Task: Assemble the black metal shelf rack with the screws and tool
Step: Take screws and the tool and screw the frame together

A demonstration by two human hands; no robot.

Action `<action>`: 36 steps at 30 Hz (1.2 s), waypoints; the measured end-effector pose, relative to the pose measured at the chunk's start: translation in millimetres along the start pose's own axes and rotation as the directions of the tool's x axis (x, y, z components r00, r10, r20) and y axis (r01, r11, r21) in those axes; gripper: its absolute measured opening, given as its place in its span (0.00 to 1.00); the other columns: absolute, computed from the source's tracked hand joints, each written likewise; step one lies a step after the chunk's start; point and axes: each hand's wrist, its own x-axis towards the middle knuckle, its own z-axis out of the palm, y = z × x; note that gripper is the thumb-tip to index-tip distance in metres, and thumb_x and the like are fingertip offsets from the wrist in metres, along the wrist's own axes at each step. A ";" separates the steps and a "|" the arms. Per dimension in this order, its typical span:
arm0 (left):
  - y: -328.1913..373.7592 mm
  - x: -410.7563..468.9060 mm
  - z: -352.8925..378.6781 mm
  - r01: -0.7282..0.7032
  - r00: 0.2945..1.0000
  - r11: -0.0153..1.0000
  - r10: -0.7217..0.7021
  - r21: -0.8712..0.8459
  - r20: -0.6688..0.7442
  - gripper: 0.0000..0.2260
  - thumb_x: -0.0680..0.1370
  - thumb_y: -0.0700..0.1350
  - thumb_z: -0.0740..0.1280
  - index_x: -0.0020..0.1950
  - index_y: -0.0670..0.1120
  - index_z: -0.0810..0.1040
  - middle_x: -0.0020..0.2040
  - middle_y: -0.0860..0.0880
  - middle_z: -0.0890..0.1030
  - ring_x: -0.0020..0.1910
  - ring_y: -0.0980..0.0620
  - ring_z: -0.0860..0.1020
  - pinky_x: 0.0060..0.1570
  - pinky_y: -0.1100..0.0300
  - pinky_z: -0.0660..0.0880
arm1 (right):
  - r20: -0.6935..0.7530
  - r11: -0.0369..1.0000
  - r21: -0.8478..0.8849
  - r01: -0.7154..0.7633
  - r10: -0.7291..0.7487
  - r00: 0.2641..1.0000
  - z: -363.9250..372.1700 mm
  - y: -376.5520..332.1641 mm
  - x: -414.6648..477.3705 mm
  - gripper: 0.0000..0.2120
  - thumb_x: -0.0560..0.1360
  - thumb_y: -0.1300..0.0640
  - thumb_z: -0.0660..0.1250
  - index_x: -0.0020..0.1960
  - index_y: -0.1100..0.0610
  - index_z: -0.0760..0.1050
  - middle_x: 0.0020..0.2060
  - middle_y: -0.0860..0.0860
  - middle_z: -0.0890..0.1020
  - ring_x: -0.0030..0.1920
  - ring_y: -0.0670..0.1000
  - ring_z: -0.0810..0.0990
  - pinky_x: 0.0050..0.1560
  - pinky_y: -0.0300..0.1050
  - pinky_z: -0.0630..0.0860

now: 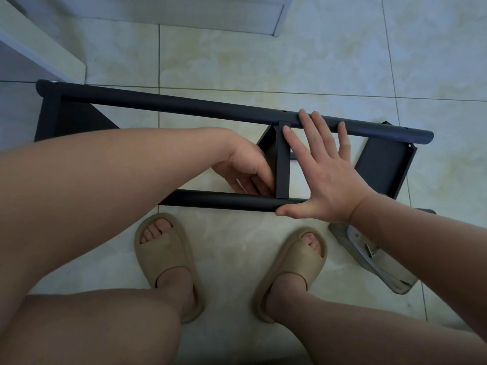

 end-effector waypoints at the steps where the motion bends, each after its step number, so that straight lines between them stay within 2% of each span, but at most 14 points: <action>1: -0.3 0.4 1.5 -0.007 1.000 1.000 0.007 -0.010 0.014 0.06 0.78 0.42 0.68 0.52 0.48 0.84 0.48 0.50 0.86 0.47 0.52 0.83 0.61 0.53 0.74 | 0.001 1.000 0.001 0.000 0.000 1.000 0.0 0.1 -0.1 0.62 0.63 0.17 0.54 0.83 0.56 0.45 0.82 0.61 0.43 0.82 0.62 0.40 0.76 0.72 0.37; 7: 2.6 1.6 1.1 -0.023 1.000 0.999 0.023 -0.035 0.009 0.07 0.78 0.39 0.68 0.55 0.46 0.83 0.50 0.49 0.85 0.48 0.52 0.83 0.63 0.54 0.73 | -0.006 1.000 -0.002 0.001 -0.001 1.000 0.9 0.3 -0.2 0.62 0.64 0.17 0.55 0.83 0.56 0.46 0.82 0.61 0.44 0.82 0.63 0.41 0.76 0.71 0.37; 12: 1.9 -2.9 -4.2 -0.029 0.999 0.999 0.030 -0.027 0.031 0.07 0.78 0.38 0.68 0.52 0.49 0.83 0.49 0.51 0.85 0.48 0.55 0.83 0.57 0.58 0.76 | -0.017 1.000 -0.005 0.006 -0.006 1.000 1.8 0.7 0.4 0.62 0.64 0.17 0.54 0.83 0.56 0.46 0.82 0.61 0.45 0.82 0.63 0.41 0.76 0.71 0.37; 15: -0.4 -4.2 -4.1 -0.017 0.998 0.999 0.020 -0.043 0.058 0.07 0.79 0.41 0.68 0.54 0.49 0.83 0.51 0.51 0.85 0.50 0.53 0.83 0.61 0.54 0.74 | -0.015 1.000 -0.005 0.008 -0.008 1.000 1.9 0.9 0.4 0.62 0.64 0.17 0.54 0.83 0.56 0.46 0.82 0.61 0.44 0.82 0.63 0.41 0.76 0.71 0.37; 17: -0.7 -2.4 -1.2 -0.022 0.998 0.999 0.023 -0.039 0.051 0.06 0.79 0.43 0.68 0.53 0.49 0.84 0.51 0.50 0.86 0.49 0.53 0.84 0.60 0.54 0.75 | -0.012 1.000 -0.002 0.006 -0.006 1.000 1.8 0.9 0.3 0.62 0.64 0.17 0.54 0.83 0.56 0.45 0.82 0.61 0.44 0.82 0.62 0.40 0.76 0.71 0.37; 21: -0.6 2.0 2.8 -0.039 0.999 0.998 0.040 -0.046 0.017 0.06 0.78 0.41 0.68 0.52 0.47 0.84 0.49 0.50 0.86 0.47 0.53 0.83 0.60 0.54 0.75 | -0.004 1.000 0.000 0.000 0.000 1.000 1.1 0.9 0.5 0.63 0.63 0.17 0.55 0.84 0.56 0.46 0.82 0.60 0.44 0.82 0.62 0.40 0.76 0.71 0.37; 26: 1.0 2.6 1.8 -0.039 0.999 0.997 0.039 -0.061 0.007 0.08 0.78 0.39 0.69 0.56 0.45 0.83 0.51 0.48 0.85 0.49 0.51 0.83 0.64 0.53 0.73 | 0.004 1.000 0.000 -0.001 0.001 1.000 0.5 0.6 0.5 0.63 0.63 0.17 0.55 0.84 0.56 0.45 0.82 0.60 0.43 0.82 0.62 0.40 0.76 0.71 0.37; 31: 1.1 -0.8 -2.1 -0.032 0.999 0.997 0.033 -0.065 0.021 0.09 0.78 0.38 0.68 0.55 0.46 0.82 0.53 0.48 0.84 0.51 0.52 0.82 0.67 0.51 0.72 | 0.007 1.000 -0.004 -0.003 0.003 1.000 -0.5 0.4 0.5 0.62 0.63 0.17 0.55 0.84 0.56 0.45 0.82 0.60 0.43 0.82 0.62 0.40 0.76 0.72 0.38; 36: -0.7 -2.6 -1.6 -0.010 0.998 0.997 0.015 -0.076 0.067 0.08 0.77 0.43 0.69 0.56 0.48 0.84 0.52 0.49 0.85 0.50 0.50 0.82 0.63 0.51 0.73 | 0.014 1.000 -0.004 -0.005 0.005 1.000 -0.7 0.1 0.4 0.63 0.63 0.17 0.54 0.84 0.56 0.45 0.82 0.60 0.43 0.82 0.62 0.39 0.76 0.72 0.37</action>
